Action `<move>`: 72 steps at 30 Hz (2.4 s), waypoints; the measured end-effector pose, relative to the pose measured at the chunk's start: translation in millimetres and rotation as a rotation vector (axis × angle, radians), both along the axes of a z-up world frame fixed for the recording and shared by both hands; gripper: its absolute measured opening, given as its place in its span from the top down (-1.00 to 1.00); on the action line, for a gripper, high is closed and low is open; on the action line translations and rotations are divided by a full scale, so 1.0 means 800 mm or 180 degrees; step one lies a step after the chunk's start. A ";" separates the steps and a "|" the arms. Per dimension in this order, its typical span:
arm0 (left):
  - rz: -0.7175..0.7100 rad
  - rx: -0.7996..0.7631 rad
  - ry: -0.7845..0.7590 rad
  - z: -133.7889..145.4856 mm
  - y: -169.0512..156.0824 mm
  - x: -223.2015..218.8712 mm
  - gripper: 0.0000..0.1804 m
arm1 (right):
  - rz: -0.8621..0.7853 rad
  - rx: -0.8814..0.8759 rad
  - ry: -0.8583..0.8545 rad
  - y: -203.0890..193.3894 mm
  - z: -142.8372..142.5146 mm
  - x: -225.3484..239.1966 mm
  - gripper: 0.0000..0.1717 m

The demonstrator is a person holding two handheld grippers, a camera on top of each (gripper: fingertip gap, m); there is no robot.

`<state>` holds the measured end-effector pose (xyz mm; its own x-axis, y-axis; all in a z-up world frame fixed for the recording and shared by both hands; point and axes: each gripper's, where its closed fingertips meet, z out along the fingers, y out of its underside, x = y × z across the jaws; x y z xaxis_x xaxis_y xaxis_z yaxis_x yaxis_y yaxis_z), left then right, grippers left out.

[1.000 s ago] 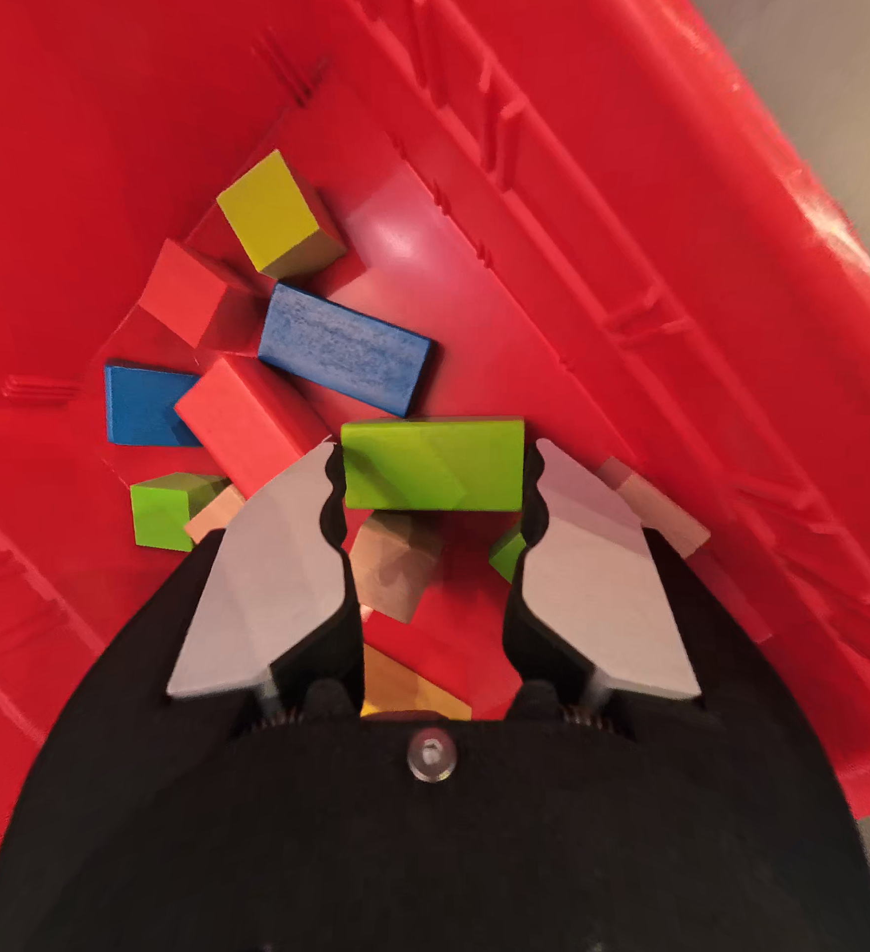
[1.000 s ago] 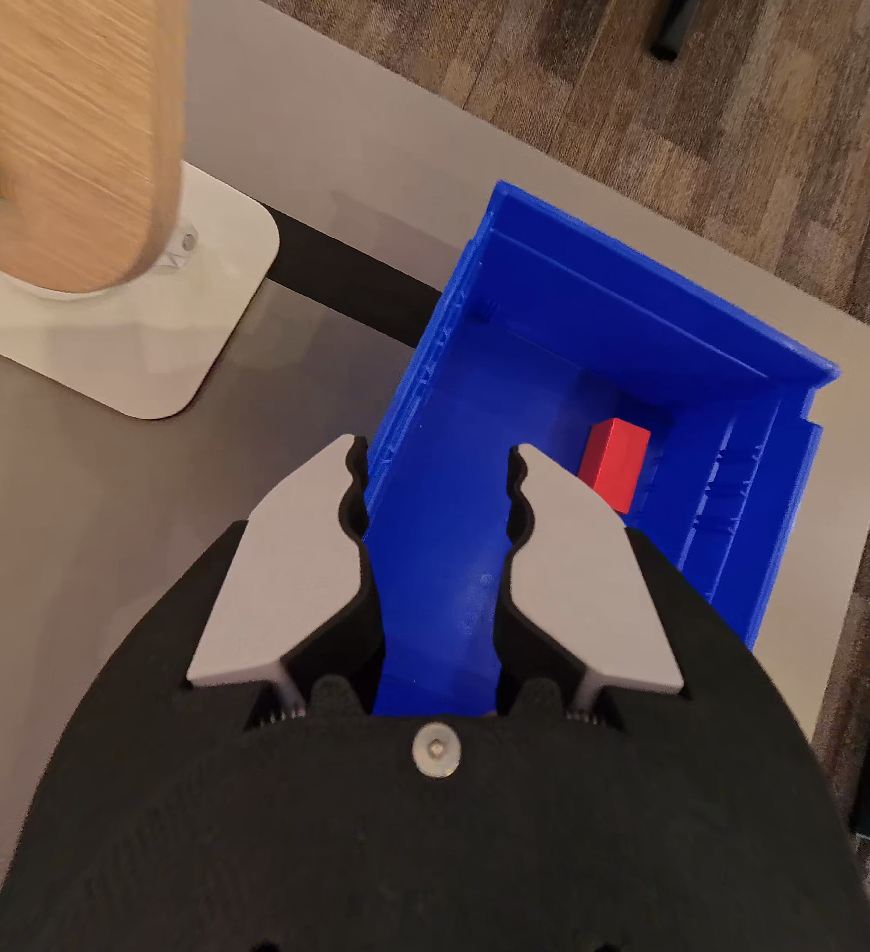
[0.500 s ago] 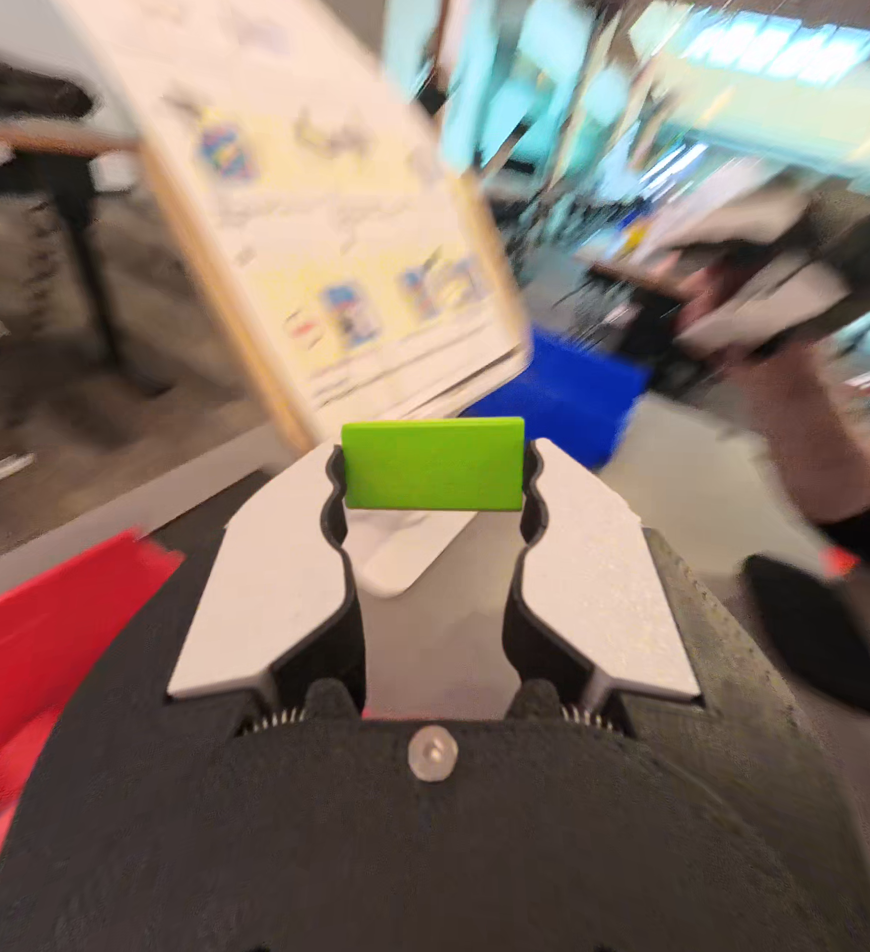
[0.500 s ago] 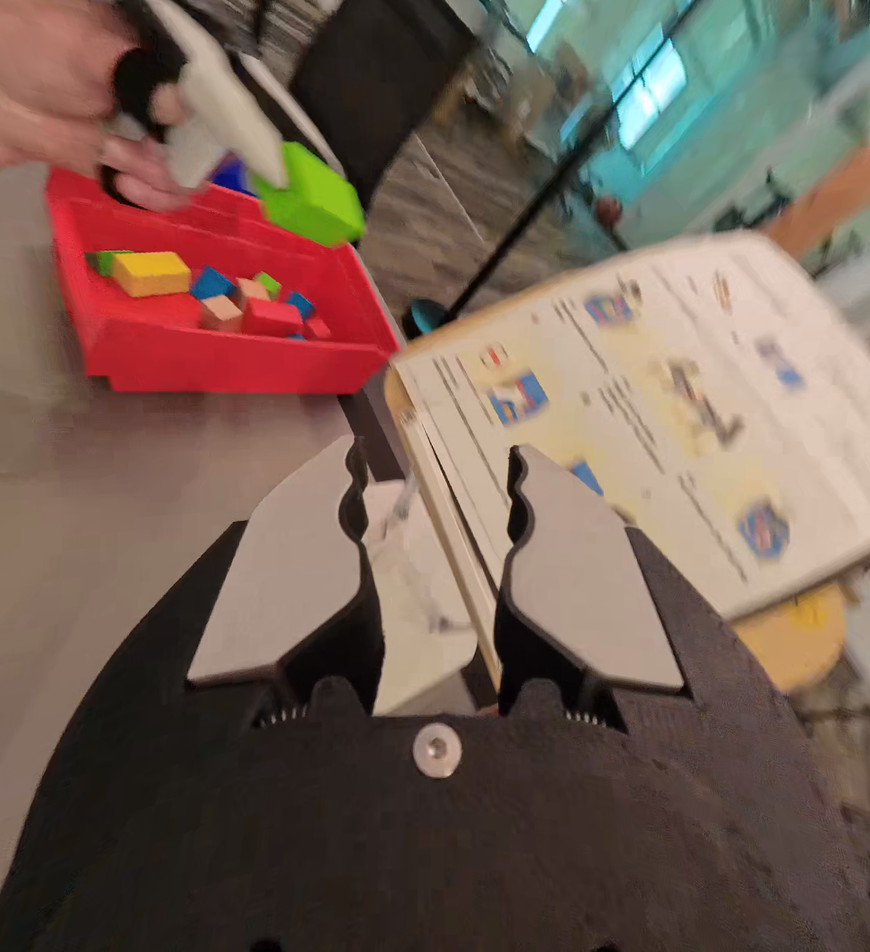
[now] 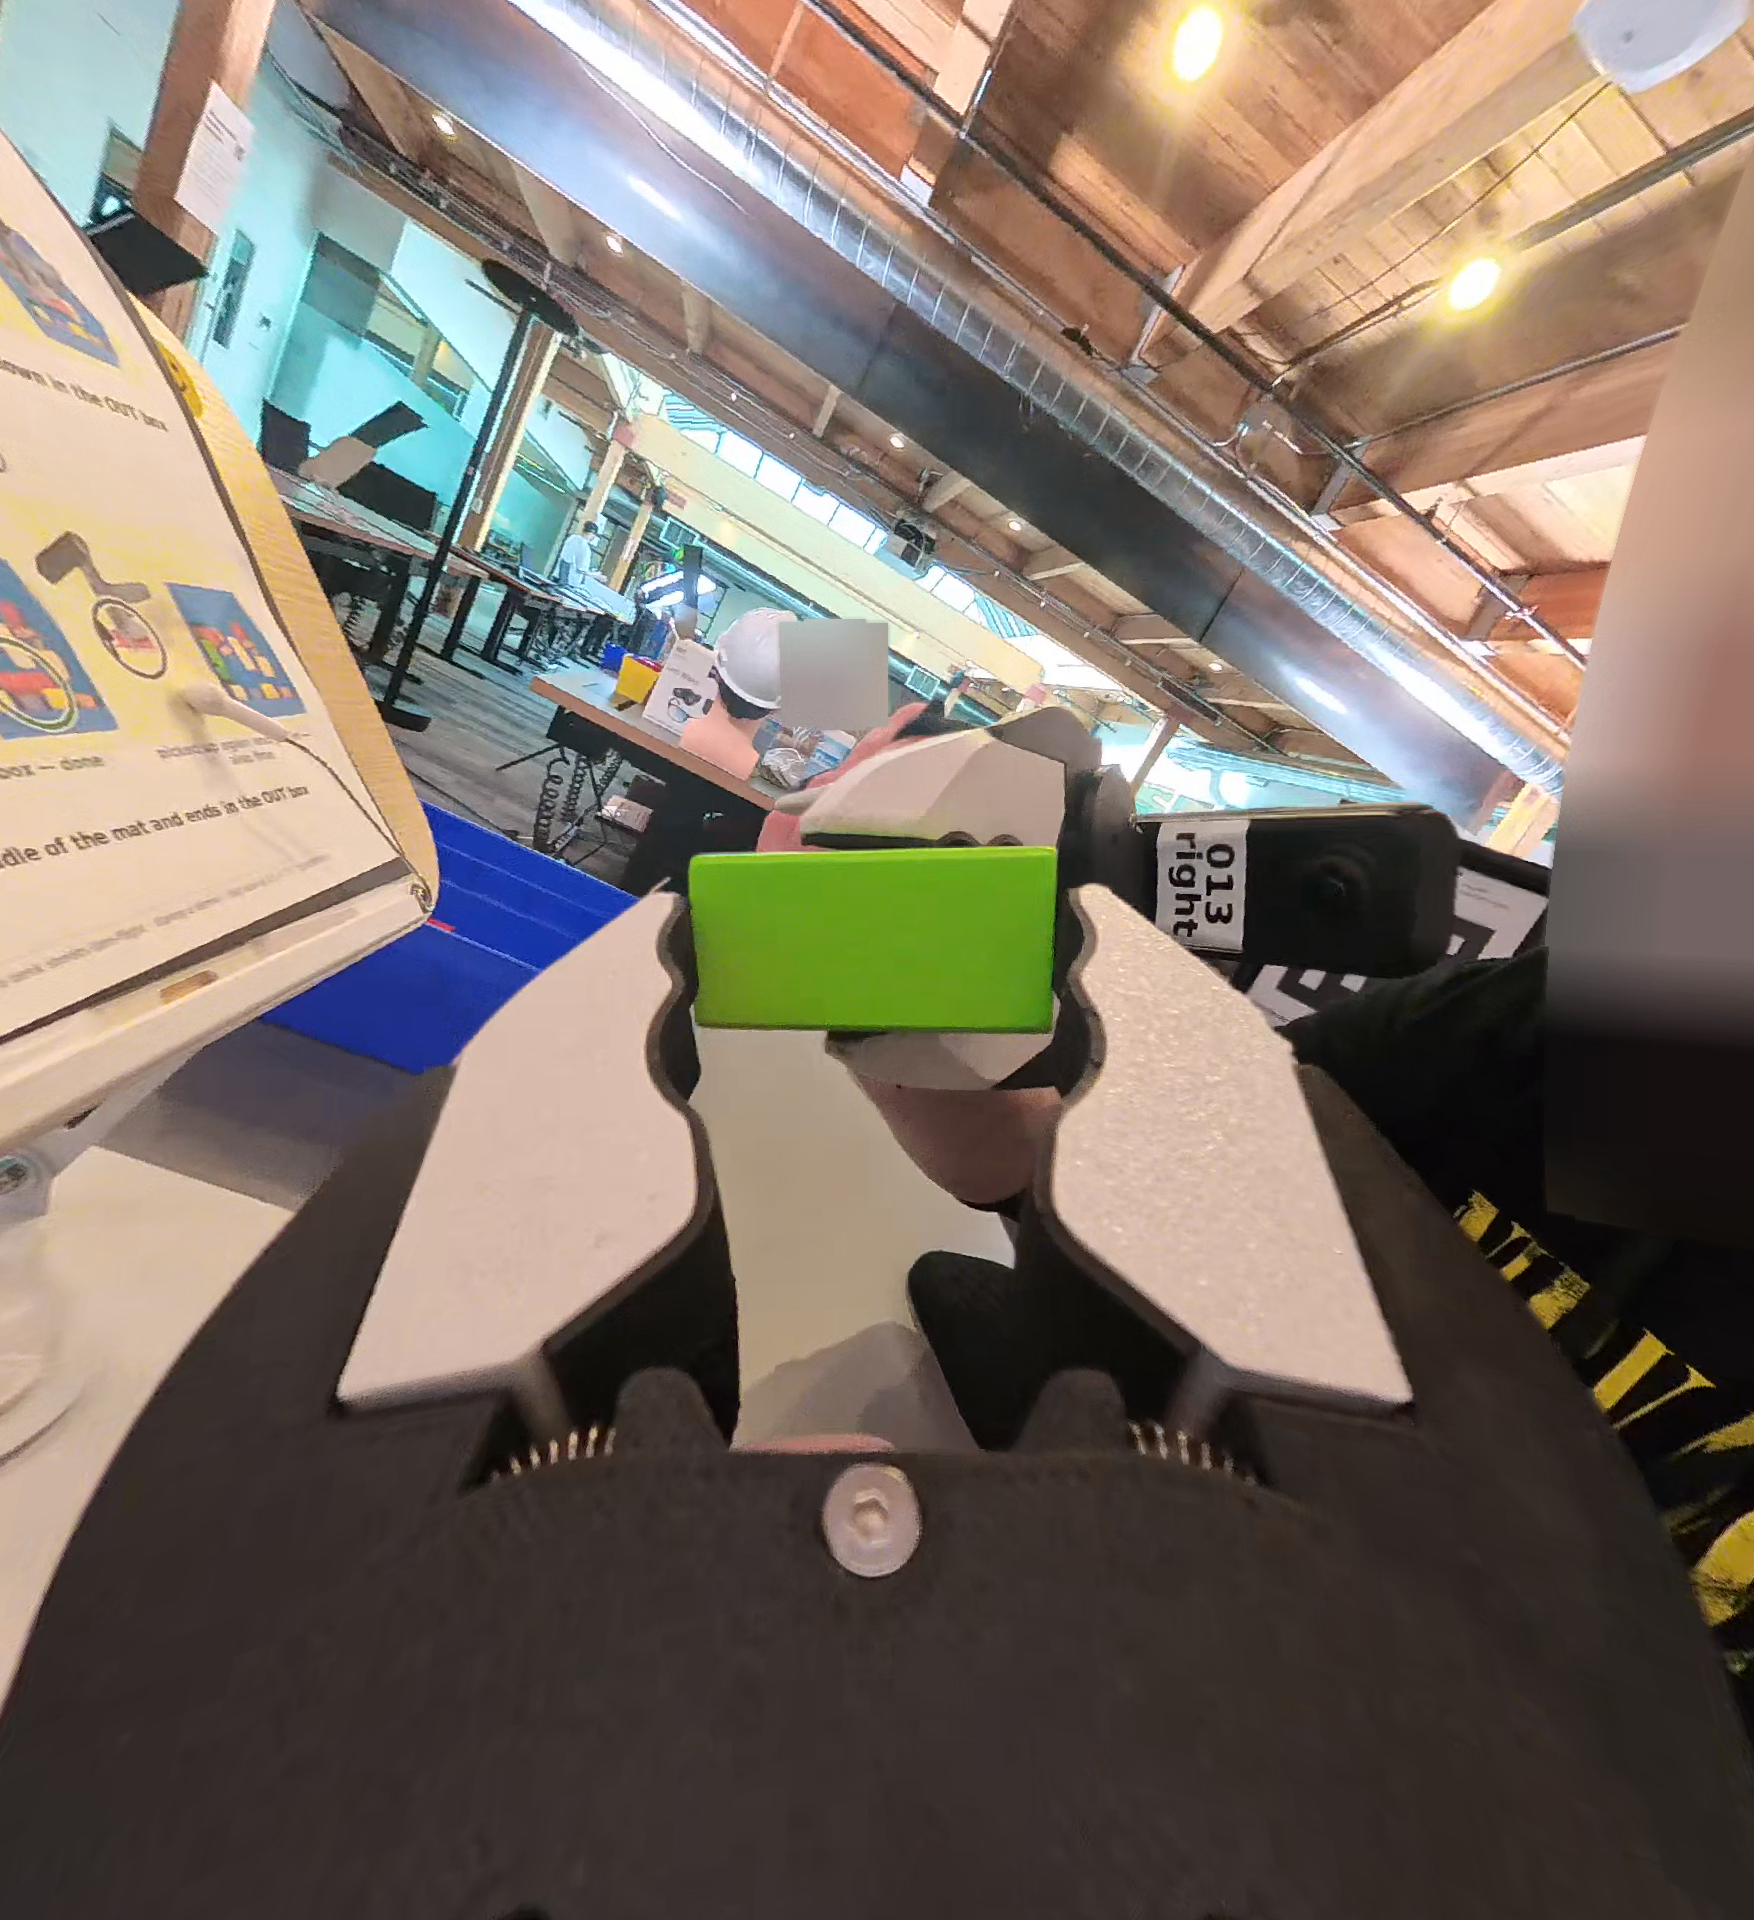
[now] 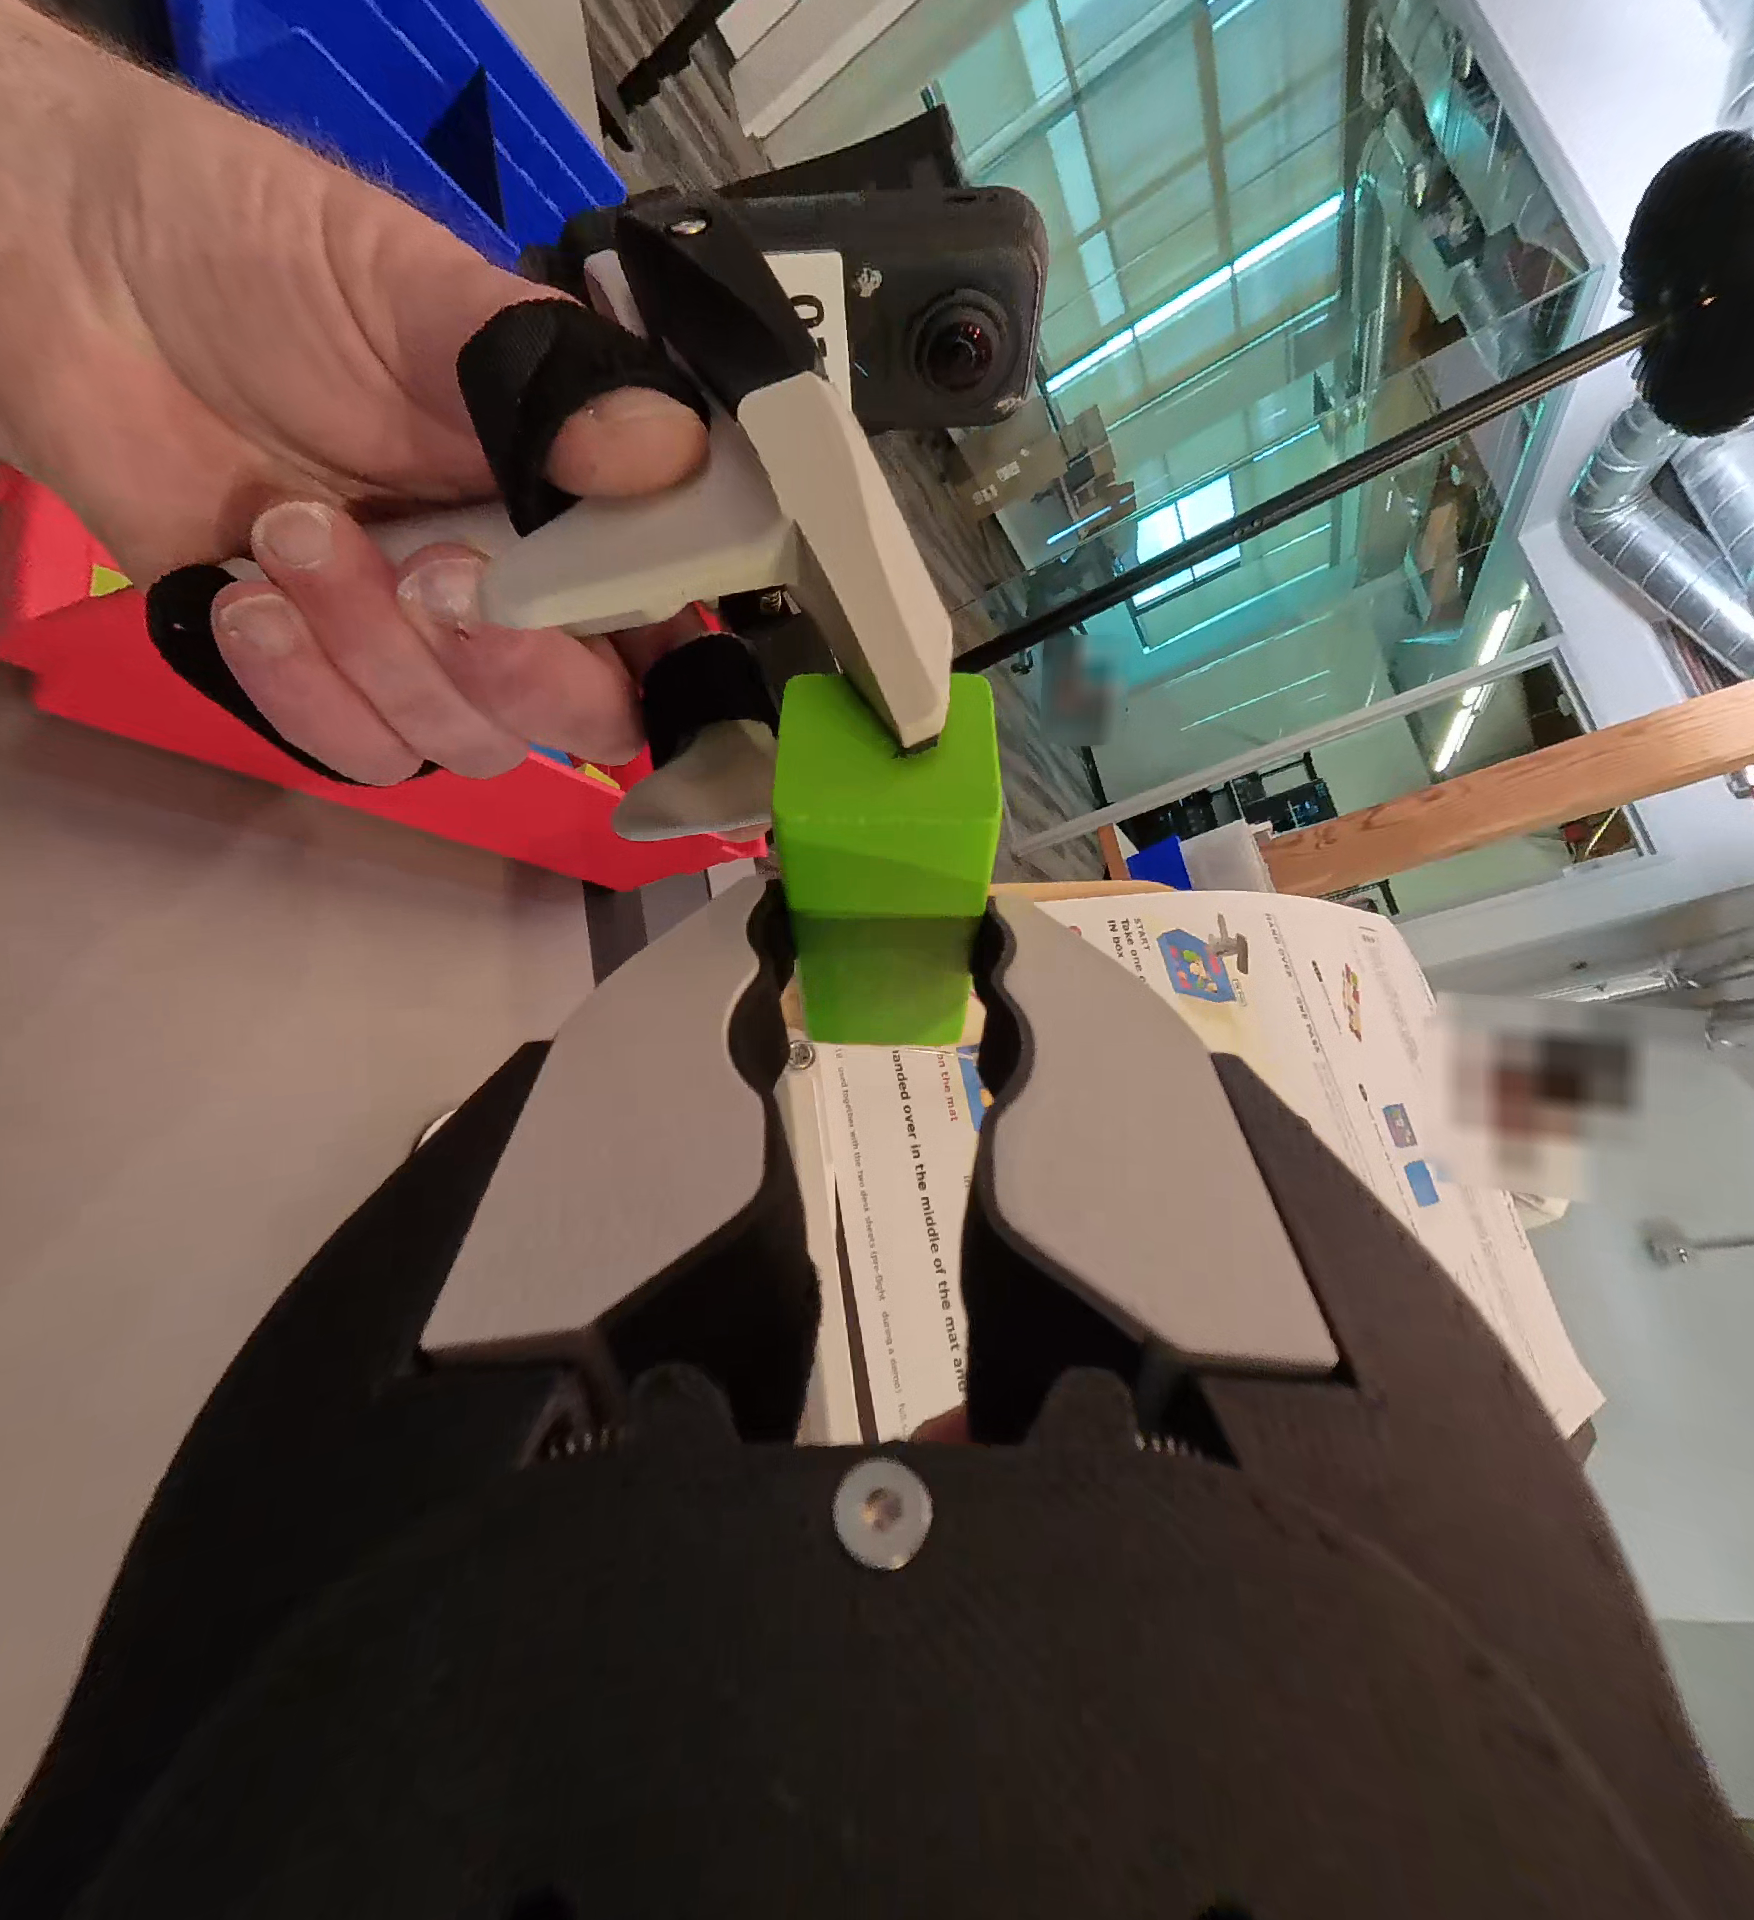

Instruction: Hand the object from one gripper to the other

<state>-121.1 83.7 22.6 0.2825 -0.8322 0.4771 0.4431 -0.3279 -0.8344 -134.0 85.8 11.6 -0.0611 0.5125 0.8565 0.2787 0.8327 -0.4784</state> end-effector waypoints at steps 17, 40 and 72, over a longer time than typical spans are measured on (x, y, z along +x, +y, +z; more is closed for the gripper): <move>0.0814 0.0308 0.0281 0.031 -0.017 -0.070 0.66 | -0.3870 -0.3701 -0.1154 0.353 -0.216 0.409 0.62; 0.0940 0.0215 0.0443 0.023 -0.014 -0.085 0.63 | -0.4947 -0.4097 -0.1768 0.400 -0.331 0.480 0.63; 0.0415 -0.2182 0.4503 -0.347 -0.055 -0.229 0.57 | -0.3889 -0.2871 -0.1195 0.314 -0.176 0.381 0.46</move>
